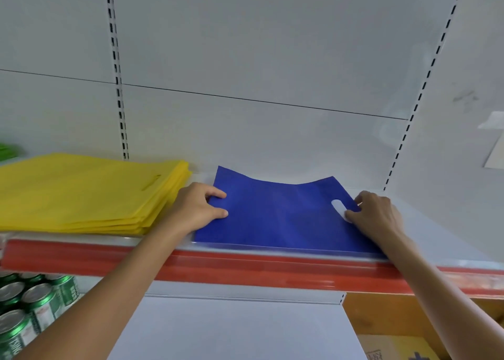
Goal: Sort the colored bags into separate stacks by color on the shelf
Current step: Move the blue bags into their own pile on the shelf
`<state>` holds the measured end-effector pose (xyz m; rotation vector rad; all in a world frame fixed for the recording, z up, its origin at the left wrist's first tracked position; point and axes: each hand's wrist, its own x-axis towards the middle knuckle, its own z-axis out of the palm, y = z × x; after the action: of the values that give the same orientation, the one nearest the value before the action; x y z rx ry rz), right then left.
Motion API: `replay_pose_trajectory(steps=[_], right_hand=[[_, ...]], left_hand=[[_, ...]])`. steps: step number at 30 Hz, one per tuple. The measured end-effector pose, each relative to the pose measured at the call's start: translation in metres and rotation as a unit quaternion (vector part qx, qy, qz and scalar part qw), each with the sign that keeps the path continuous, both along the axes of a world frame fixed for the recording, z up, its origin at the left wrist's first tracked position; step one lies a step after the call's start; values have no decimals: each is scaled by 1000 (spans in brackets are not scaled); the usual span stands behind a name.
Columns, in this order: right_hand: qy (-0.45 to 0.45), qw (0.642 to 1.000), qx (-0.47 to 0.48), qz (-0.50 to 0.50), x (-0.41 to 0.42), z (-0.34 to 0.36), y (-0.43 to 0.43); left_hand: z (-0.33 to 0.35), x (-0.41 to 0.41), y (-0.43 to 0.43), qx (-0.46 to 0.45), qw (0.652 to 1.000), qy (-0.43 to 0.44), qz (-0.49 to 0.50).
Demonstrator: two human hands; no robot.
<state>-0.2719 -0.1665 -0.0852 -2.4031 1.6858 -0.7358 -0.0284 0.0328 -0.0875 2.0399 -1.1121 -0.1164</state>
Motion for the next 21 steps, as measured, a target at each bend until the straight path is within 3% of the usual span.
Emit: replay_pose_trajectory(steps=[7,12,21], right_hand=[[-43,998,20,46,-8,3,-2],[-54,997,-23,49,7,50,22],[-58,990,-105,76,106,103,167]], left_hand=[[13,-13,2,-28,999,-4,-31],[54,2,31,-66,997,-12,-42],[95,112,170,-103,993,-48,8]])
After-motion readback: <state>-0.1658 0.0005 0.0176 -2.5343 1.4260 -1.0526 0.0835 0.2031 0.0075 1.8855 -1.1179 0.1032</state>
